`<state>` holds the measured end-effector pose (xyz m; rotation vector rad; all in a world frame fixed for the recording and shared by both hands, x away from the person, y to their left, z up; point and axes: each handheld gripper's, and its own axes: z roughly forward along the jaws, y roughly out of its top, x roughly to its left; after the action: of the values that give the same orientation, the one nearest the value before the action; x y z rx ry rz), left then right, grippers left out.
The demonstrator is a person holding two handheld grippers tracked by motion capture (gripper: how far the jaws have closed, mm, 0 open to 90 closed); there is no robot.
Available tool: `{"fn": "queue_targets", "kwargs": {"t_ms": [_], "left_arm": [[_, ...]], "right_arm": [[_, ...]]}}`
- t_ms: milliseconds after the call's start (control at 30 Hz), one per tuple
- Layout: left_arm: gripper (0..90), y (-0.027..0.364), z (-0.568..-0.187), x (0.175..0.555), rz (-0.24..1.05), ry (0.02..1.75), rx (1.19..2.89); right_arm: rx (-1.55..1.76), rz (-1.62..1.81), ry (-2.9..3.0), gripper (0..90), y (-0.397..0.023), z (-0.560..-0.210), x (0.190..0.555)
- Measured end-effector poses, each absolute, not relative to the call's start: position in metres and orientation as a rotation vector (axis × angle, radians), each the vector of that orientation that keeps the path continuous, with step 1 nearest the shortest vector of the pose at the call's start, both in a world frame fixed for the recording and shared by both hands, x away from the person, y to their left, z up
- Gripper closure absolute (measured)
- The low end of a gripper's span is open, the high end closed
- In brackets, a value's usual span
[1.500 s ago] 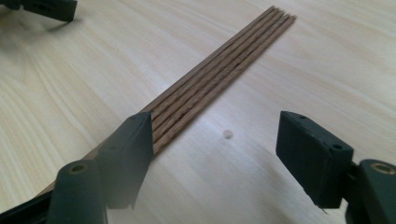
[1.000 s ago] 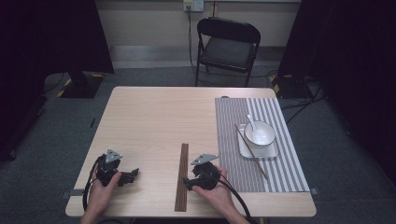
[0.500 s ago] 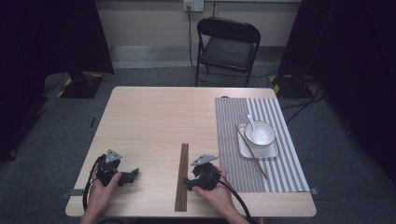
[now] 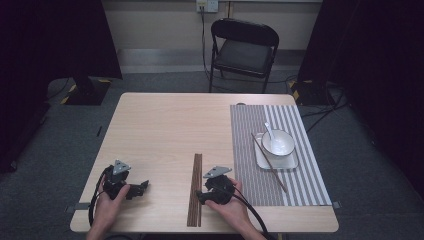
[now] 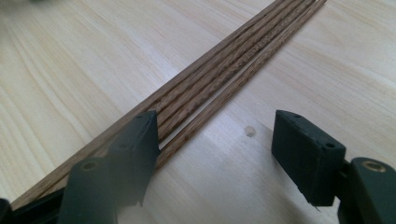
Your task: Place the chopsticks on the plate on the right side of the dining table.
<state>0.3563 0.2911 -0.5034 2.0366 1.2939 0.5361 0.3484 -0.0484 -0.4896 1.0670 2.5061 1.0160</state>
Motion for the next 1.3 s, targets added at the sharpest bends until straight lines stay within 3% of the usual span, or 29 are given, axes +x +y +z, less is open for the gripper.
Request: {"fn": "queue_targets", "kwargs": {"t_ms": [200,433,633,800,1200,1300], "left_arm": [[0.0,0.291,-0.503,0.356,0.536,1.294,2.036],[0.0,0.291,-0.503,0.356,0.536,1.294,2.036],[0.0,0.291,-0.503,0.356,0.536,1.294,2.036],[0.0,0.291,-0.503,0.356,0.536,1.294,2.036],[0.0,0.291,-0.503,0.356,0.535,1.295,2.035],[0.0,0.291,-0.503,0.356,0.536,1.294,2.036]], "right_arm": [[1.075,0.993,2.49,32.9,-0.054,-0.489,0.349],[1.083,0.957,2.448,40.5,-0.062,-0.49,0.348],[1.116,0.95,2.423,48.6,-0.069,-0.489,0.35],[1.142,0.949,2.405,60.8,-0.074,-0.488,0.353],[1.176,0.934,2.384,62.9,-0.083,-0.487,0.343],[1.195,0.927,2.378,68.5,-0.084,-0.487,0.343]]}}
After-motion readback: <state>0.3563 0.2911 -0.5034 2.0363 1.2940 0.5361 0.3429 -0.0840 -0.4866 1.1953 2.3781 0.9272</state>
